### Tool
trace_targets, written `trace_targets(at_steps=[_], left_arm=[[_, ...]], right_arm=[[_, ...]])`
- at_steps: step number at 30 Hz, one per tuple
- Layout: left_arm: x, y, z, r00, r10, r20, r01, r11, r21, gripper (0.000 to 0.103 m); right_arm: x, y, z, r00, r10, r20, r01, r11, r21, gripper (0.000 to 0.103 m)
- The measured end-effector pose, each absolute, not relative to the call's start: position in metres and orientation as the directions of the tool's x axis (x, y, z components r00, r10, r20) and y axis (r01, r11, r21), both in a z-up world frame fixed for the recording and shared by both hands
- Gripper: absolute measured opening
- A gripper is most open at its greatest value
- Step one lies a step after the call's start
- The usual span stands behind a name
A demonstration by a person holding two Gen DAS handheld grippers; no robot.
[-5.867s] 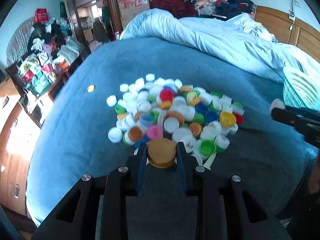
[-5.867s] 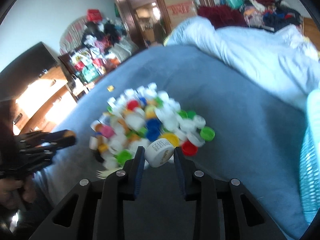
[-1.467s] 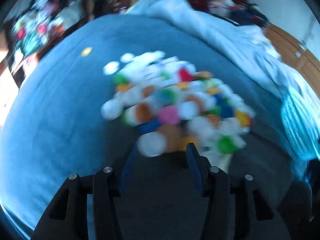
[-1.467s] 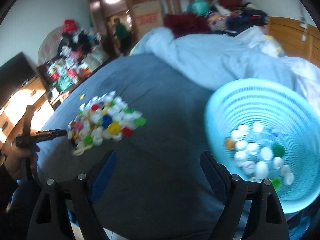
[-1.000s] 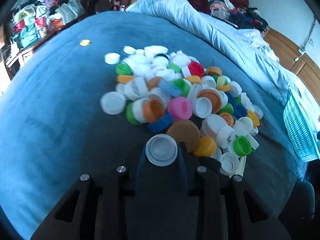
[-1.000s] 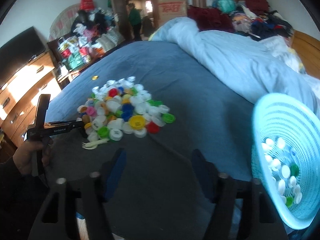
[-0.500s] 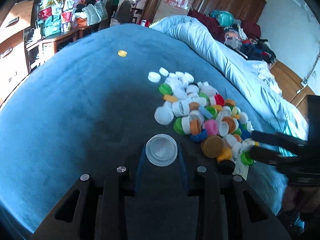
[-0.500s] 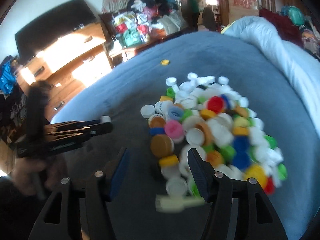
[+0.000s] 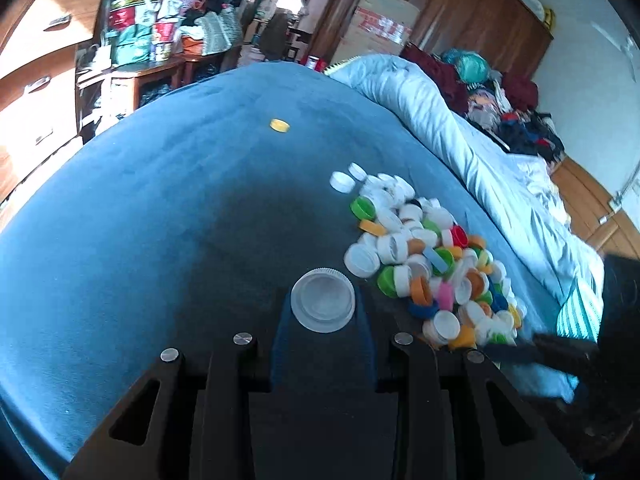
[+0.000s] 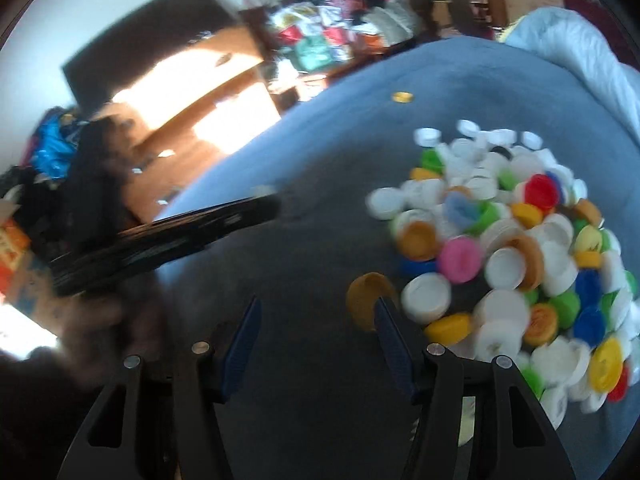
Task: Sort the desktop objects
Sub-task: 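Hold the white cap in the left gripper while the right gripper grasps a brown cap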
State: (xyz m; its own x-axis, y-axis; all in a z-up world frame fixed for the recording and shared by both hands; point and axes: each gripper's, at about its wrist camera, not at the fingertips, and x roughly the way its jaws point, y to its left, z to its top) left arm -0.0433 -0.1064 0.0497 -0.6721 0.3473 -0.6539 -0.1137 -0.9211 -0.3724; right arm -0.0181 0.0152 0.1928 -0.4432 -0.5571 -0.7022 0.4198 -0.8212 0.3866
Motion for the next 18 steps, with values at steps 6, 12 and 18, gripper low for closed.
trace_targets(at_steps=[6, 12, 18], left_arm=[[-0.045, -0.113, 0.049, -0.678, 0.342, -0.650, -0.088, -0.917, -0.390, 0.027], [-0.043, -0.113, 0.049, -0.679, 0.325, -0.658, -0.077, -0.923, -0.377, 0.027], [-0.042, -0.109, 0.050, -0.680, 0.298, -0.670, -0.075, -0.937, -0.341, 0.027]], right_arm=[[-0.024, 0.023, 0.181, -0.485, -0.465, -0.740, 0.343, -0.880, 0.329, 0.065], [-0.043, -0.004, 0.163, -0.459, -0.394, -0.796, 0.336, -0.907, 0.255, 0.065], [-0.043, -0.028, 0.150, -0.486, -0.322, -0.812, 0.357, -0.922, 0.152, 0.049]])
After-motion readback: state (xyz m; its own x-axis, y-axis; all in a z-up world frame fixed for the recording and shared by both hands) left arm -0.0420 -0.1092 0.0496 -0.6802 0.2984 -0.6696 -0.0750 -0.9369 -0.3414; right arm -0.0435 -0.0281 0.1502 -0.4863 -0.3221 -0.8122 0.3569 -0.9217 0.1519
